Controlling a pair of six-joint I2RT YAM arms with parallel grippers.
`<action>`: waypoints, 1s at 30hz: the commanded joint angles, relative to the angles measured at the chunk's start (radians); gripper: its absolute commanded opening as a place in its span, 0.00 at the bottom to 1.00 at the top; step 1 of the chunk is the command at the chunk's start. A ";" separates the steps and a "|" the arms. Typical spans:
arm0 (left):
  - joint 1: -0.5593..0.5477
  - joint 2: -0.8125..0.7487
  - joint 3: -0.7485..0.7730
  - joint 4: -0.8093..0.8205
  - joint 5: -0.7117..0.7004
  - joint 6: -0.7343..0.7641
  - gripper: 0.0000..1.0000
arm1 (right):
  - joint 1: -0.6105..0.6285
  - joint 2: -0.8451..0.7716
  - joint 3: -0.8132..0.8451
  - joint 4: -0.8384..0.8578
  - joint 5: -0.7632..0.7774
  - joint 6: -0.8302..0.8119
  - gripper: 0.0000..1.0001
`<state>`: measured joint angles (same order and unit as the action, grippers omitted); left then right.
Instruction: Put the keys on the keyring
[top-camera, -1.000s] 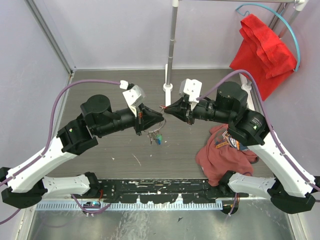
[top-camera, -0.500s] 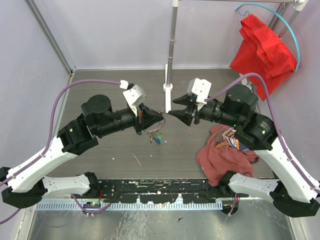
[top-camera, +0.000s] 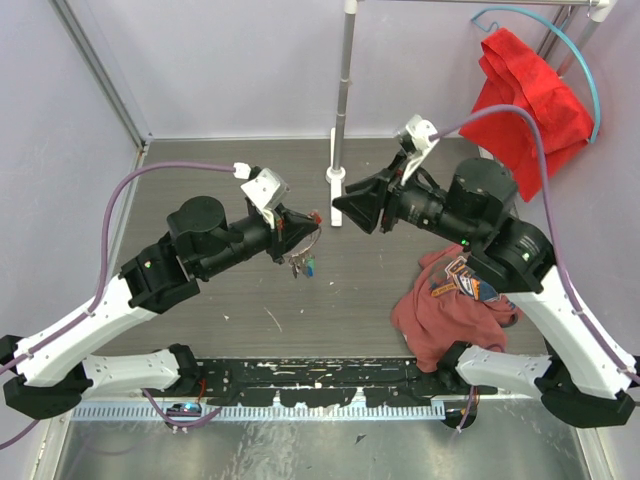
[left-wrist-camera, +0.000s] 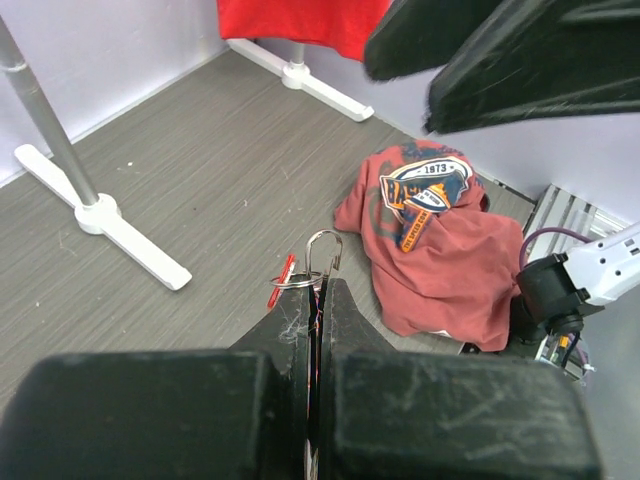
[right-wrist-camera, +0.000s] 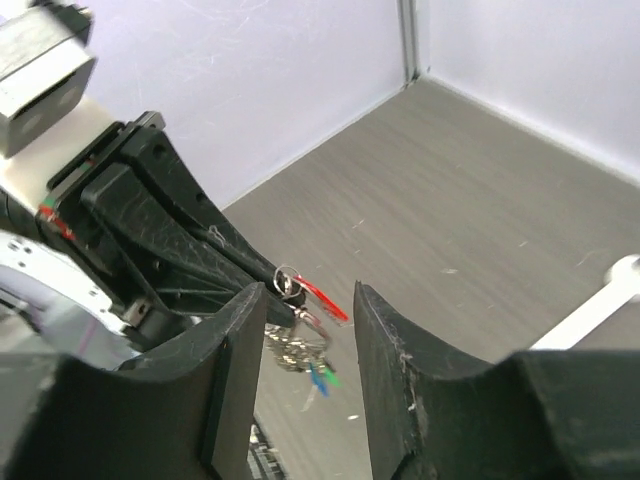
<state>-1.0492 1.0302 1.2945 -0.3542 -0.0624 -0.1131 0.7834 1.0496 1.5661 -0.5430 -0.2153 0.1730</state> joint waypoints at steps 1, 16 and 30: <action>-0.002 -0.015 -0.006 0.088 -0.047 0.001 0.00 | -0.002 0.051 0.047 0.039 0.010 0.254 0.45; -0.002 -0.002 -0.007 0.091 -0.027 0.000 0.00 | -0.002 0.100 0.021 0.060 -0.035 0.310 0.35; -0.002 -0.007 -0.006 0.088 -0.020 0.002 0.00 | -0.002 0.131 0.007 0.057 -0.092 0.313 0.32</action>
<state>-1.0492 1.0370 1.2907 -0.3256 -0.0879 -0.1127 0.7834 1.1770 1.5669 -0.5365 -0.2810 0.4755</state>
